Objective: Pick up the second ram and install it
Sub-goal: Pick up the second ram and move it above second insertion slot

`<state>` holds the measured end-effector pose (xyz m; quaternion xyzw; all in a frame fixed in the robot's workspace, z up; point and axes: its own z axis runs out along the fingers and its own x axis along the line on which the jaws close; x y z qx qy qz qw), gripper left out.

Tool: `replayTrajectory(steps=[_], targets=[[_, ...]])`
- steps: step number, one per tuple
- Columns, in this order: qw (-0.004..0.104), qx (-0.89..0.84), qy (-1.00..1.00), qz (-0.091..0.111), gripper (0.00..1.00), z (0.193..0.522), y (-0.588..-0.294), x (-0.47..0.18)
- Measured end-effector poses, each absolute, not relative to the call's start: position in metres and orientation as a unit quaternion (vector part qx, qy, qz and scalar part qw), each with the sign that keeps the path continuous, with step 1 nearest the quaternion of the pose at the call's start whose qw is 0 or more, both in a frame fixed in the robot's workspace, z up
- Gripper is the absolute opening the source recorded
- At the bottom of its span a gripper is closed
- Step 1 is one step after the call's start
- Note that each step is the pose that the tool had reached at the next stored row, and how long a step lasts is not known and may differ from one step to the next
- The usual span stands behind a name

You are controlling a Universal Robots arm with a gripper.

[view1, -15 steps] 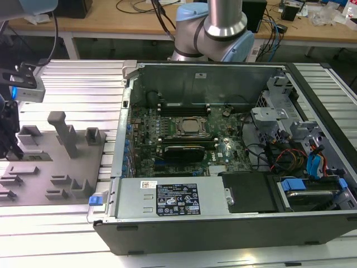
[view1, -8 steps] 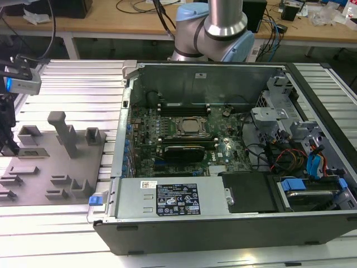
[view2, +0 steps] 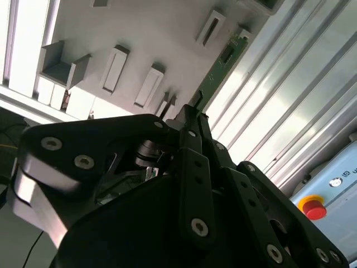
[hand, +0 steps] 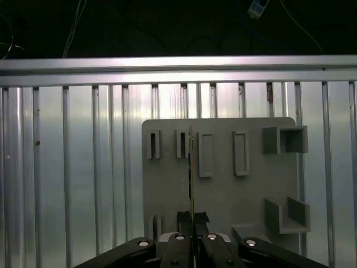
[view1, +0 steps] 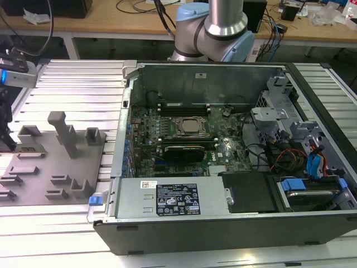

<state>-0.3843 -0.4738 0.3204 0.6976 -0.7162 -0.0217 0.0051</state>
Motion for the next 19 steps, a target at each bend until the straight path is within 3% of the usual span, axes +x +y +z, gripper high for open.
replayTrajectory(steps=[19], targets=[[0.005, 0.698, -0.716, -0.022, 0.13, 0.357, -0.473, -0.384]])
